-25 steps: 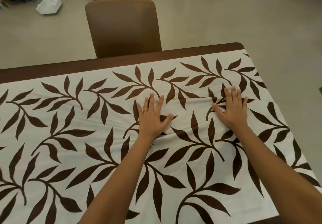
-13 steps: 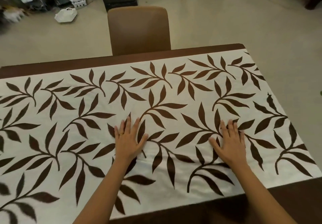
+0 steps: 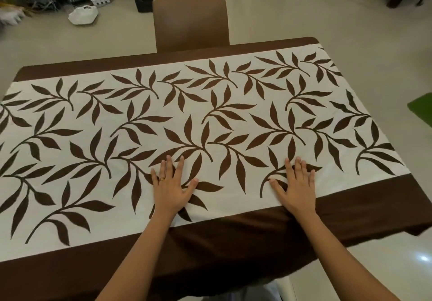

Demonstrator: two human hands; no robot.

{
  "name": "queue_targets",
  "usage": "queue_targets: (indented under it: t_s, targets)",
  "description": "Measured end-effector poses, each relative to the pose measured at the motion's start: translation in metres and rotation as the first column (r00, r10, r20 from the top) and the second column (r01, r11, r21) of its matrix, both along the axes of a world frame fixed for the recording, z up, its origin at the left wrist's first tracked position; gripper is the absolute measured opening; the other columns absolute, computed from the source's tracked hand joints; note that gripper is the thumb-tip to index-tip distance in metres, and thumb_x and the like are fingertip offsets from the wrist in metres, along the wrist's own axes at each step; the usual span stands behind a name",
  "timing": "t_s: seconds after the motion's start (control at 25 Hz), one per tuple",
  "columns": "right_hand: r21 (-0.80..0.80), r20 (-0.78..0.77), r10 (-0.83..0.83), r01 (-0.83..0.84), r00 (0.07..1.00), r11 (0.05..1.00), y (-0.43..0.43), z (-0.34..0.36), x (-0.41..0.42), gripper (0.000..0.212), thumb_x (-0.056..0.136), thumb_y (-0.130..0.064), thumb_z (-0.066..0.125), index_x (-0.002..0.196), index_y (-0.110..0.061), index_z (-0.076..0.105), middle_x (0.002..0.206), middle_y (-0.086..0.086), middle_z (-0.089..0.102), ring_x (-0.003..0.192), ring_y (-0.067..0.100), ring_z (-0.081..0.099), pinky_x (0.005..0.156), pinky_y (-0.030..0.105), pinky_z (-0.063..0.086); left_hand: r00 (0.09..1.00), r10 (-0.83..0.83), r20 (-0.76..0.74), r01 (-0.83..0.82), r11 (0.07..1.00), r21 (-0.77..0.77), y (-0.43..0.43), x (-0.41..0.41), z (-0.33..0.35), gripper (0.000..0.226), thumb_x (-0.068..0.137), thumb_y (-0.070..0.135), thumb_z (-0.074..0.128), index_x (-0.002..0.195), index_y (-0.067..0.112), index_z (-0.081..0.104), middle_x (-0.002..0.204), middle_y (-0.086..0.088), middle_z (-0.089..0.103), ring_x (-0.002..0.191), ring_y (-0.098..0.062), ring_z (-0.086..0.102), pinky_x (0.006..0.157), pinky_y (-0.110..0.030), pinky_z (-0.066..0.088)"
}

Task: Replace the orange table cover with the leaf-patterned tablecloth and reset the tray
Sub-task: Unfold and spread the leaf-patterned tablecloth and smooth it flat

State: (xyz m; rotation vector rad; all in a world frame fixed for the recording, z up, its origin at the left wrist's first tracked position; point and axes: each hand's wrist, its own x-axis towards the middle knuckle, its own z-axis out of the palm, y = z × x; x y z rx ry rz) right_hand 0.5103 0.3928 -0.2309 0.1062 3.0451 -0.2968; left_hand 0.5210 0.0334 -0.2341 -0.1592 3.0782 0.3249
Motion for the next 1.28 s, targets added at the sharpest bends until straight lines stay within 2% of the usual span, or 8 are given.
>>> queue_targets:
  t_s: [0.44, 0.76, 0.96, 1.08, 1.2, 1.28]
  targets:
    - [-0.039, 0.039, -0.010, 0.011, 0.999, 0.999, -0.037, 0.005, 0.044, 0.087, 0.084, -0.075, 0.011, 0.153, -0.025, -0.003, 0.161, 0.007, -0.007, 0.146, 0.021, -0.016, 0.117, 0.044, -0.011, 0.999, -0.041, 0.012, 0.041, 0.999, -0.018, -0.028, 0.028, 0.005, 0.084, 0.084, 0.077, 0.009, 0.154, 0.030, 0.011, 0.160, -0.010, 0.010, 0.148, -0.031, 0.006, 0.117, -0.056, 0.000]
    - [-0.014, 0.029, 0.028, -0.027, 0.999, 1.000, -0.034, 0.002, 0.059, 0.084, 0.086, -0.075, 0.012, 0.154, -0.026, 0.003, 0.162, 0.006, -0.001, 0.147, 0.021, -0.009, 0.119, 0.044, -0.006, 0.999, -0.040, 0.023, 0.039, 0.998, 0.044, -0.024, 0.065, 0.007, 0.080, 0.085, 0.077, 0.013, 0.153, 0.036, 0.004, 0.161, -0.005, 0.001, 0.148, -0.024, -0.005, 0.117, -0.051, -0.008]
    - [-0.015, 0.024, 0.030, -0.030, 0.999, 0.999, -0.036, 0.010, 0.061, 0.086, 0.085, -0.072, 0.011, 0.154, -0.021, 0.005, 0.161, 0.010, 0.001, 0.148, 0.024, -0.006, 0.120, 0.047, -0.003, 0.999, 0.022, 0.037, -0.023, 0.999, 0.036, -0.054, 0.099, 0.009, 0.076, 0.086, 0.073, 0.018, 0.152, 0.038, 0.006, 0.161, -0.004, 0.004, 0.148, -0.023, 0.000, 0.117, -0.049, -0.006]
    - [-0.067, -0.014, 0.203, -0.204, 0.979, 0.977, -0.101, 0.022, 0.066, 0.080, 0.090, -0.063, 0.014, 0.154, -0.015, 0.004, 0.161, 0.010, -0.002, 0.148, 0.023, -0.008, 0.120, 0.045, -0.002, 0.998, 0.058, 0.016, -0.059, 0.997, 0.040, -0.067, 0.125, 0.009, 0.072, 0.088, 0.069, 0.019, 0.153, 0.038, 0.007, 0.161, -0.003, 0.005, 0.148, -0.022, 0.001, 0.119, -0.050, -0.001]
    - [-0.165, -0.009, 0.428, -0.423, 0.904, 0.891, -0.194, 0.023, 0.085, 0.072, 0.094, -0.055, 0.017, 0.154, -0.019, -0.003, 0.160, 0.004, -0.013, 0.147, 0.018, -0.016, 0.119, 0.039, -0.008, 0.996, 0.082, 0.020, -0.083, 0.994, 0.074, -0.072, 0.141, 0.010, 0.069, 0.091, 0.066, 0.018, 0.152, 0.038, 0.007, 0.161, -0.003, 0.005, 0.148, -0.020, 0.001, 0.119, -0.049, -0.001]
    - [-0.193, -0.021, 0.505, -0.499, 0.863, 0.845, -0.248, 0.020, 0.098, 0.069, 0.095, -0.051, 0.018, 0.154, -0.019, 0.000, 0.161, 0.004, -0.010, 0.147, 0.015, -0.017, 0.120, 0.038, -0.008, 0.992, 0.125, 0.015, -0.126, 0.986, 0.108, -0.084, 0.151, 0.010, 0.069, 0.090, 0.067, 0.015, 0.152, 0.038, 0.009, 0.161, -0.003, 0.005, 0.148, -0.019, 0.001, 0.119, -0.047, -0.002]
